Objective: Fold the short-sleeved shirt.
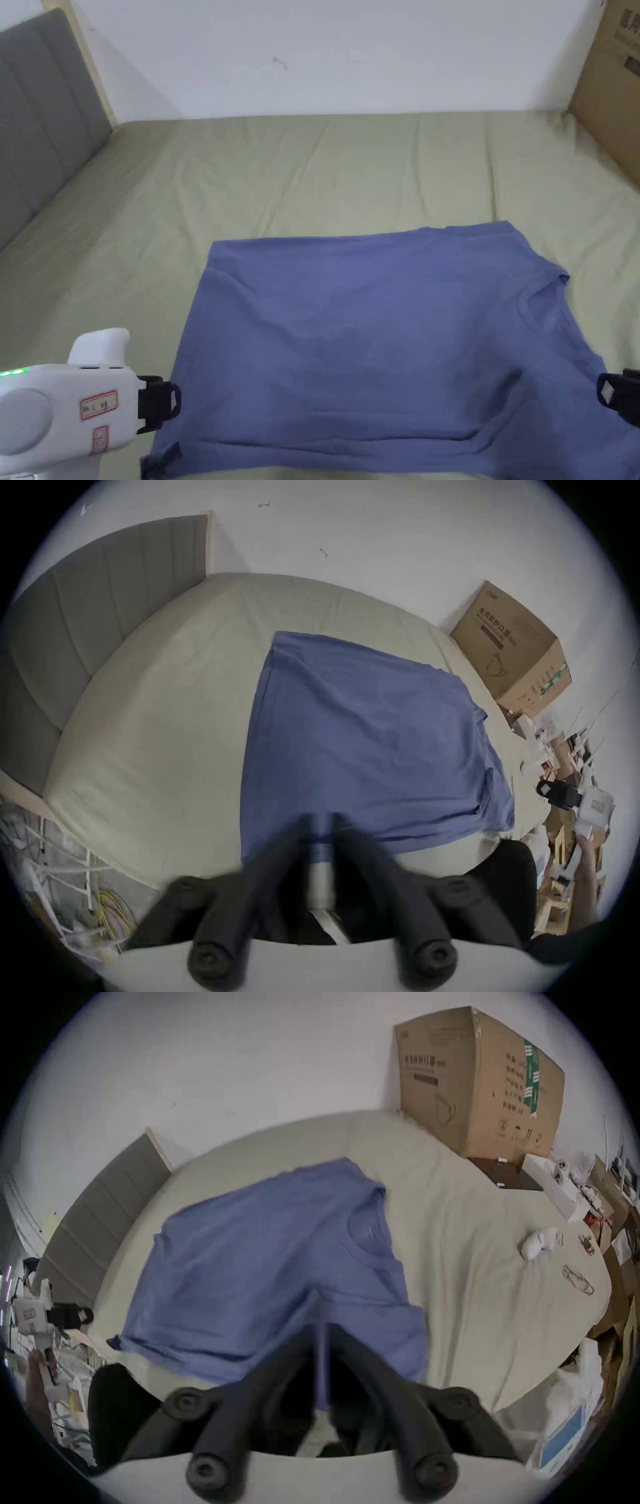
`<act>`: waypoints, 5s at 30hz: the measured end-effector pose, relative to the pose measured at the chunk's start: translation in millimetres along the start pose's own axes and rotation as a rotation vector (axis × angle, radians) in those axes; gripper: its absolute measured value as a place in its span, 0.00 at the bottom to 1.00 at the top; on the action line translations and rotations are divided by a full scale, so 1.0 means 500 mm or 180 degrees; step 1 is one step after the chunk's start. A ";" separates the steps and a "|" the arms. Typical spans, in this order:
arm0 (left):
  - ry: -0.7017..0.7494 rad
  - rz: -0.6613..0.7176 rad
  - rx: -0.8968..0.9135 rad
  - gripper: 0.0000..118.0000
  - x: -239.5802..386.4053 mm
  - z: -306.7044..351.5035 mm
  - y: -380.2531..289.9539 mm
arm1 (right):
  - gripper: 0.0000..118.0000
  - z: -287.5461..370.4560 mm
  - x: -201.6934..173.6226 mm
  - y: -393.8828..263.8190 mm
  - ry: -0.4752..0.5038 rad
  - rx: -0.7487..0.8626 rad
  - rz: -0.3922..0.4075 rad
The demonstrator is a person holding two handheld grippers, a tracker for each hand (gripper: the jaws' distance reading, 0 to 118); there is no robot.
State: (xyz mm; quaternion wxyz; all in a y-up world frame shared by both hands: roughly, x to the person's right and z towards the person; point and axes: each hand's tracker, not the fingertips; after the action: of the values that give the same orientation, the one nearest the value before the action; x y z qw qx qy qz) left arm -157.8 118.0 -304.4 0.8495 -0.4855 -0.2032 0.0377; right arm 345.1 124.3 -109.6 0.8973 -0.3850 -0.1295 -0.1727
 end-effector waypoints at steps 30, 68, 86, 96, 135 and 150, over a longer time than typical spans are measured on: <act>0.0198 0.0081 -0.0965 0.03 -0.095 -0.164 -0.062 | 0.71 -0.078 0.139 -0.038 -0.0184 -0.0950 -0.0209; 0.0008 -0.0042 0.0130 0.03 -0.049 -0.047 0.120 | 0.00 -0.051 0.124 0.169 -0.0039 -0.0673 -0.0008; 0.0211 0.0388 -0.0184 0.66 -0.106 -0.352 0.297 | 0.45 -0.414 0.142 0.306 -0.0521 -0.0707 -0.0342; 0.0218 0.0061 0.0186 0.95 -0.080 -0.234 0.245 | 0.98 -0.304 0.070 0.256 -0.0360 -0.0266 -0.0077; 0.0336 -0.0079 -0.0178 0.07 -0.041 -0.249 0.187 | 0.63 -0.230 0.154 0.143 -0.0217 -0.0334 -0.0446; 0.0320 0.0031 -0.0226 0.07 -0.050 -0.241 0.181 | 0.26 -0.332 0.218 0.137 -0.0397 -0.1137 -0.0264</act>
State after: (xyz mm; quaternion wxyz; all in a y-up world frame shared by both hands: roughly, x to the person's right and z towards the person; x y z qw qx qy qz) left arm -122.5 61.8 -441.8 0.8406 -0.5176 -0.1591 0.0102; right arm 488.5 23.3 -225.5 0.7971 -0.5424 -0.1679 -0.2056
